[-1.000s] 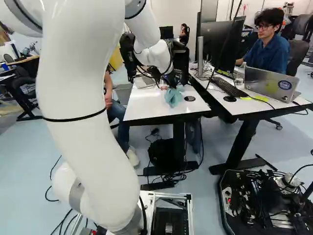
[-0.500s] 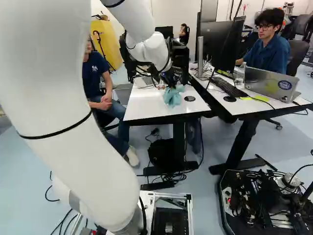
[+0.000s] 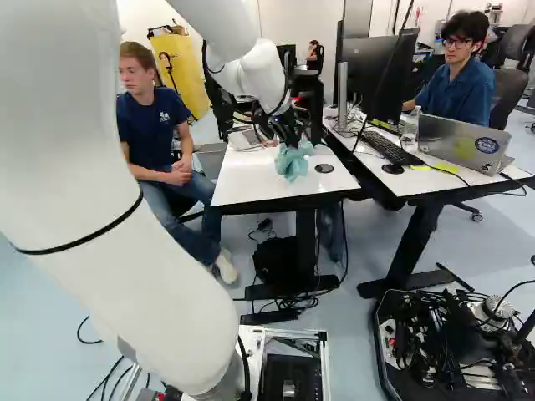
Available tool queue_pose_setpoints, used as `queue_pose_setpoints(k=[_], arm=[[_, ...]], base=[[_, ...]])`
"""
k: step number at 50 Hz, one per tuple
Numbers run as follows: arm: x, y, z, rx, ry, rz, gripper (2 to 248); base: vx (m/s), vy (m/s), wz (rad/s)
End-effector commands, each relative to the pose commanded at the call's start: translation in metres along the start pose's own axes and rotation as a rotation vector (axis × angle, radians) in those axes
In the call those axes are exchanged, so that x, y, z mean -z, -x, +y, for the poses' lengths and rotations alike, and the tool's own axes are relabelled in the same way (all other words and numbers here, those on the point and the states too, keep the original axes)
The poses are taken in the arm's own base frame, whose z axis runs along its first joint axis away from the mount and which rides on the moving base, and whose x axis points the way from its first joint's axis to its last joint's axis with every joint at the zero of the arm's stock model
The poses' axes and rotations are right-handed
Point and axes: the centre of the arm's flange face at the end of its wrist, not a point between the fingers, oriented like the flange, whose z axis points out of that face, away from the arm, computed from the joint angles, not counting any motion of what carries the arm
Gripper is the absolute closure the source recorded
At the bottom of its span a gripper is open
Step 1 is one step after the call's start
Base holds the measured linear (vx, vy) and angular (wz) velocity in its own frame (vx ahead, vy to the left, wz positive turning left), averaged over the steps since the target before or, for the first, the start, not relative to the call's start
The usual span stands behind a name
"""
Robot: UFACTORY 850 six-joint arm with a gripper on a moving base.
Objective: Clean the table with the green towel
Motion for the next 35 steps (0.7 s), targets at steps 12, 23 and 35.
queue_pose_setpoints(k=[12, 23, 35], arm=[[0.018, 0.004, 0.001, -0.017, -0.005, -0.012, 225], [0.036, 0.008, 0.001, -0.033, -0.010, -0.022, 225], [0.052, 0.008, 0.001, -0.048, -0.018, -0.032, 225]], base=[[0.000, 0.000, 0.000], [0.000, 0.000, 0.000], [0.000, 0.000, 0.000]])
